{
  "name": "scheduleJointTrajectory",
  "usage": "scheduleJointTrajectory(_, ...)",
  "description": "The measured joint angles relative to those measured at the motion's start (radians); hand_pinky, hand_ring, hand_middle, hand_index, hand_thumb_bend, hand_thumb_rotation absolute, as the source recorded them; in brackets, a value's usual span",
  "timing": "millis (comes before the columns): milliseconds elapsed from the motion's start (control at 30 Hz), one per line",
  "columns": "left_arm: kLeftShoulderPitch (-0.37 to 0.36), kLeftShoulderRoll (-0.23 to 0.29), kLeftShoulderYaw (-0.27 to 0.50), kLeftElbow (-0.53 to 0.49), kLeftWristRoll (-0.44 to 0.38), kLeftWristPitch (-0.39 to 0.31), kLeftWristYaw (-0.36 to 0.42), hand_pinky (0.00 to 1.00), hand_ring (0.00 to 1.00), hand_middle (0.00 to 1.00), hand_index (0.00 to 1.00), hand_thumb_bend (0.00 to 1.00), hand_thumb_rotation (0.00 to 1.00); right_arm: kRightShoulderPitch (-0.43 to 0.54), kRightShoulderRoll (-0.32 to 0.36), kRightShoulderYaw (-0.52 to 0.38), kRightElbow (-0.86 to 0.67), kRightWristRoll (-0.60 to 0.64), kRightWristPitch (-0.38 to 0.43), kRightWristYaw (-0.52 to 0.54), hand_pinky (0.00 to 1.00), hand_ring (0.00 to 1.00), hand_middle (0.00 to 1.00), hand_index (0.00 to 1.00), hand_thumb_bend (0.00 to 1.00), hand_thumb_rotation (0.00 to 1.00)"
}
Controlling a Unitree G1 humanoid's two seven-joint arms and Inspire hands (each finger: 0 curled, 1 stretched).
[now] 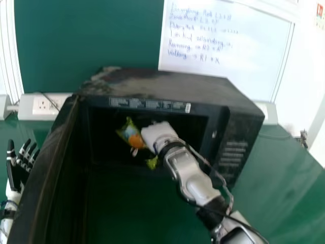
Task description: Put biscuit inside oven
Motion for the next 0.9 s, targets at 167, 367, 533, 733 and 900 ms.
scheduleJointTrajectory(167,0.000,-0.001,0.000,0.000,0.000,0.000,0.002,0.82,0.87,0.89,0.92,0.98,0.62,-0.030,0.018,0.029,0.088,0.019,-0.001,-0.046,0.32,0.36,0.48,0.66,0.57,0.00)
scheduleJointTrajectory(367,-0.001,-0.002,0.000,0.001,0.000,0.000,0.002,0.82,0.87,0.88,0.92,0.98,0.61,-0.079,0.031,0.058,0.199,0.049,-0.013,-0.109,0.31,0.34,0.47,0.67,0.57,0.00)
scheduleJointTrajectory(533,-0.001,-0.008,0.000,0.001,0.000,-0.001,0.003,0.81,0.87,0.88,0.92,0.98,0.61,-0.118,0.051,0.068,0.285,0.088,-0.020,-0.156,0.38,0.38,0.48,0.65,0.57,0.00)
scheduleJointTrajectory(733,-0.001,-0.011,0.000,0.001,0.001,-0.006,0.002,0.82,0.87,0.89,0.92,0.97,0.62,-0.164,0.075,0.103,0.387,0.106,-0.029,-0.195,0.37,0.38,0.48,0.64,0.57,0.00)
scheduleJointTrajectory(900,-0.001,-0.012,0.000,0.001,0.000,-0.010,-0.001,0.82,0.87,0.89,0.92,0.98,0.61,-0.203,0.094,0.115,0.454,0.128,-0.039,-0.223,0.39,0.38,0.48,0.63,0.57,0.00)
